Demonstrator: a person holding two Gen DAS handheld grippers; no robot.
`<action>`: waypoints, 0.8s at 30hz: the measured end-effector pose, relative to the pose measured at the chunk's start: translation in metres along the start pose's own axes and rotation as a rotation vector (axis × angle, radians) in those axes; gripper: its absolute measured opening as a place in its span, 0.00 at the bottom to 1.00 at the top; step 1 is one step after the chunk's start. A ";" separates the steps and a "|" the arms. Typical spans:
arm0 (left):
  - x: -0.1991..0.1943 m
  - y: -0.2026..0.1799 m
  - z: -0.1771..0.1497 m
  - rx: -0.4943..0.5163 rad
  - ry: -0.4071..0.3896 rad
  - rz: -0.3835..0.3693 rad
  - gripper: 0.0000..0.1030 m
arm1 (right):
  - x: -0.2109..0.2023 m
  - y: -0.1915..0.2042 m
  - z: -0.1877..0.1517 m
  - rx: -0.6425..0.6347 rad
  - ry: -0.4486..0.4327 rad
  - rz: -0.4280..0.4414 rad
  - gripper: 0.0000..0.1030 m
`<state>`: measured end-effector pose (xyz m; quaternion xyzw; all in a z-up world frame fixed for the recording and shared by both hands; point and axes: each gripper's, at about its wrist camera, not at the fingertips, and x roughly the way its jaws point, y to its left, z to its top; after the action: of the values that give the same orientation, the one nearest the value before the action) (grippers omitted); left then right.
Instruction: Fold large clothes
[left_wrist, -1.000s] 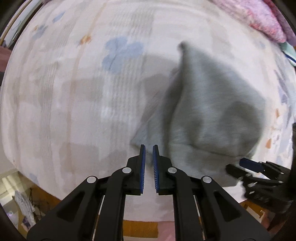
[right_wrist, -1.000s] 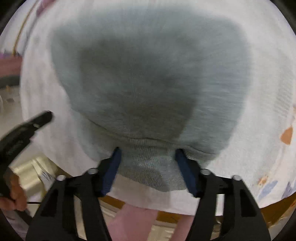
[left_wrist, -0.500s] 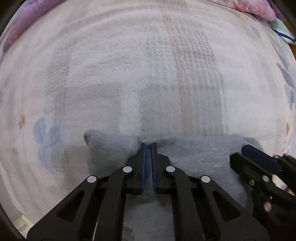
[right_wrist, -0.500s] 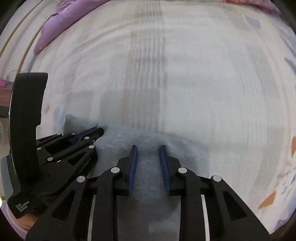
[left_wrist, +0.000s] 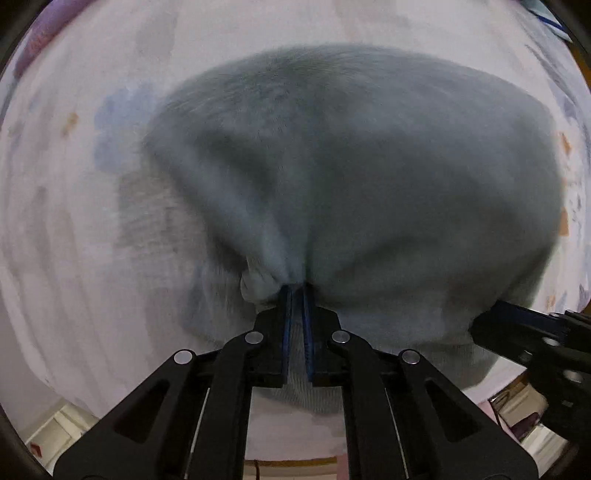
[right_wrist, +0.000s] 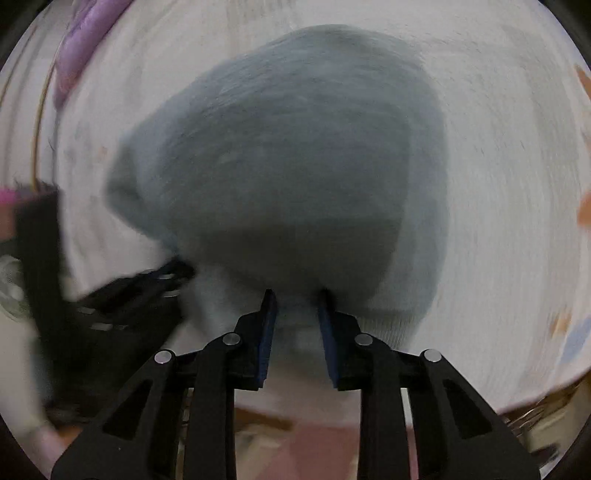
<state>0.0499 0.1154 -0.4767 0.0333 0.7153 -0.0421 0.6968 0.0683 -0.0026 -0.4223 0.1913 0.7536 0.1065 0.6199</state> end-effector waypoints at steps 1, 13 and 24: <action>-0.002 0.002 -0.003 0.000 -0.005 -0.006 0.06 | 0.006 0.000 -0.005 -0.045 -0.002 -0.033 0.36; -0.019 0.067 -0.020 -0.156 -0.043 -0.154 0.77 | -0.045 -0.014 0.007 -0.137 -0.090 0.028 0.92; 0.003 0.087 0.038 -0.054 -0.083 -0.505 0.84 | -0.004 -0.071 0.061 -0.098 -0.025 0.213 0.93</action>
<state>0.0968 0.1975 -0.4824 -0.1668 0.6724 -0.1970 0.6937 0.1173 -0.0734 -0.4603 0.2413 0.7151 0.2061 0.6229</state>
